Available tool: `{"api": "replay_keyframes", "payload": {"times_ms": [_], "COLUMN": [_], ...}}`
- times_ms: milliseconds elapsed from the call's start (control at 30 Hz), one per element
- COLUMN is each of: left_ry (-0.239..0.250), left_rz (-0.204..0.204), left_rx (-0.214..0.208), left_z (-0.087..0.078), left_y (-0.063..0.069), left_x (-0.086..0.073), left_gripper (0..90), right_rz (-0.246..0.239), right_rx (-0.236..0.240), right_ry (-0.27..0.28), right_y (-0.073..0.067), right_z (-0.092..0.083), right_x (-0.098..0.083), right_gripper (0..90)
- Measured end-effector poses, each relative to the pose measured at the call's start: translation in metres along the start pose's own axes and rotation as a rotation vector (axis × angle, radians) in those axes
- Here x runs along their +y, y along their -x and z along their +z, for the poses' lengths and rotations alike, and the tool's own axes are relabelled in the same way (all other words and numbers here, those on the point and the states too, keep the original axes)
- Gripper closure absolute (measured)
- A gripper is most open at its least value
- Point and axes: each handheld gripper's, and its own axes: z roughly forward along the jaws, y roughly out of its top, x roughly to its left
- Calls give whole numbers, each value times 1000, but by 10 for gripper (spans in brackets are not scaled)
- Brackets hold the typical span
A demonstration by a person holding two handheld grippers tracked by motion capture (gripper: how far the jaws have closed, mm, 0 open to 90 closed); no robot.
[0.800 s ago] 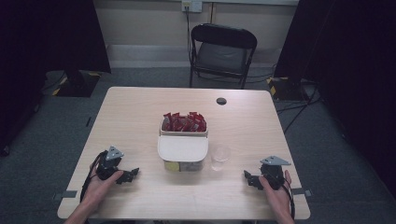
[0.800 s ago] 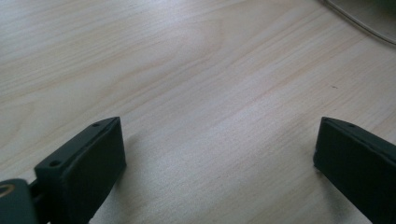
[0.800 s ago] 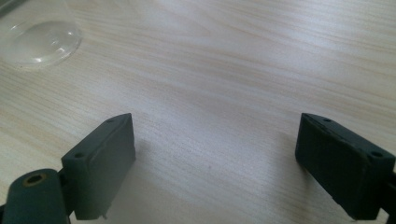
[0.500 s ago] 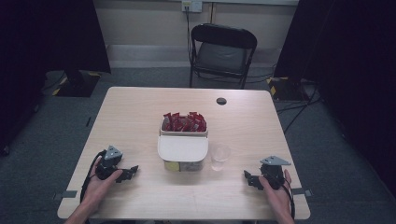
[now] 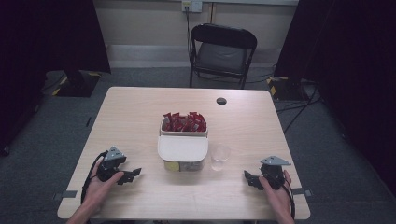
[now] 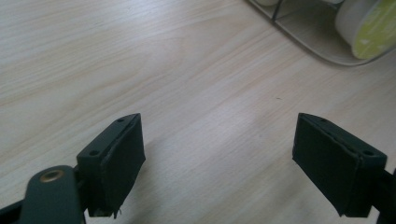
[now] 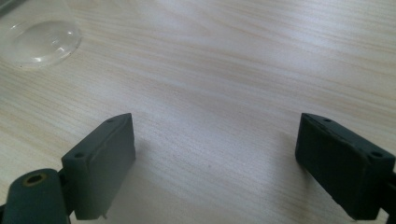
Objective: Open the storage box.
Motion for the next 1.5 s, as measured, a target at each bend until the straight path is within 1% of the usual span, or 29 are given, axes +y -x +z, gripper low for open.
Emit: {"api": "replay_keyframes", "payload": {"times_ms": [67,100,133,367,467,600,633,667,733,800,833,867,900,967,1100,1233,1333,1367,1400,1467,1500], "left_ry": [12,9,14,30,36,41,47,42,51,52,54,55,58,59,71,69,67,74,70,82,77], "left_rz": [1,6,2,12,10,31,30,42,37,41,55,50,58,62,53,63,62,58,65,67,71], "left_rx": [-6,-9,-5,-29,-42,-58,-65,-62,-65,-71,-70,-80,-81,-89,-106,-107,-117,-119,-121,-130,-132], "left_z": [0,0,0,0,1,2,3,3,5,7,7,8,9,9,9,10,12,12,12,12,12], "left_y": [2,3,4,8,12,17,19,20,24,28,29,31,32,35,37,41,43,44,45,47,48], "left_x": [1,2,3,7,10,15,16,17,20,23,25,26,28,29,35,39,41,42,43,45,47], "left_gripper": [165,165,164,162,163,164,164,166,166,166,166,164,165,165,165,166,167,167,167,166,166], "right_rz": [-1,-1,-1,0,0,-1,-1,-1,0,-1,-1,0,-1,-2,-1,-1,0,-1,-1,-2,-2], "right_rx": [0,0,0,0,0,0,0,0,0,0,0,0,0,0,0,0,0,0,2,3,3], "right_ry": [1,0,0,0,0,1,1,1,0,1,1,0,0,1,0,0,0,0,0,0,0], "right_y": [0,0,0,0,0,0,0,0,0,0,0,0,0,0,0,0,0,0,0,0,0], "right_z": [0,0,0,0,0,0,0,0,0,0,0,0,0,0,0,0,0,0,0,0,0], "right_x": [0,0,0,0,0,0,0,0,0,0,0,0,0,0,0,0,0,0,0,0,0], "right_gripper": [114,114,114,114,114,114,114,114,114,114,114,114,114,114,114,114,114,114,114,114,114]}}
